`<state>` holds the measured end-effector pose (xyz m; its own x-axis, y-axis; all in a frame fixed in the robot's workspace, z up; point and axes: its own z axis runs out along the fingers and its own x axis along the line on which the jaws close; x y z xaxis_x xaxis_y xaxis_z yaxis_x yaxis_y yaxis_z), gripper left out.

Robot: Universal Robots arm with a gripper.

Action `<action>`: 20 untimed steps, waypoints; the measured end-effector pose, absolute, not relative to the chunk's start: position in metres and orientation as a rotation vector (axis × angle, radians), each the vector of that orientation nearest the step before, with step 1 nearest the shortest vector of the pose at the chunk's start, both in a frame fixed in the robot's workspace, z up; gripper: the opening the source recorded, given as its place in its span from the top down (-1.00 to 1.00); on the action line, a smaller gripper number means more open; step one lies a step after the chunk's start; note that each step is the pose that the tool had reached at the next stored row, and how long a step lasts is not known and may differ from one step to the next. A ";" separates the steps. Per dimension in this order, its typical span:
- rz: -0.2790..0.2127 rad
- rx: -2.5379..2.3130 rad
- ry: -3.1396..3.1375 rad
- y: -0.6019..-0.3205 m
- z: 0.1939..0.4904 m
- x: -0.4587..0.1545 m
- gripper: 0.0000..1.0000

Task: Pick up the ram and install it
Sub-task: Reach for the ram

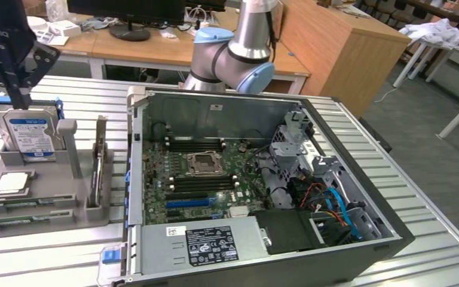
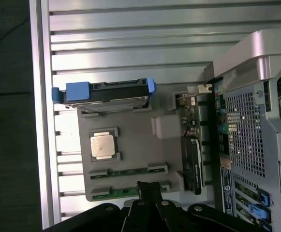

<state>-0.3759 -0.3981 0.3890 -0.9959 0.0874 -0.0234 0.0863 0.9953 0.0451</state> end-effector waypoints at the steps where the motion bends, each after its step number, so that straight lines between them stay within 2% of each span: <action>1: 0.069 0.136 3.113 -0.398 0.389 -0.378 0.79; 20: 0.069 0.136 3.113 -0.404 0.388 -0.389 0.79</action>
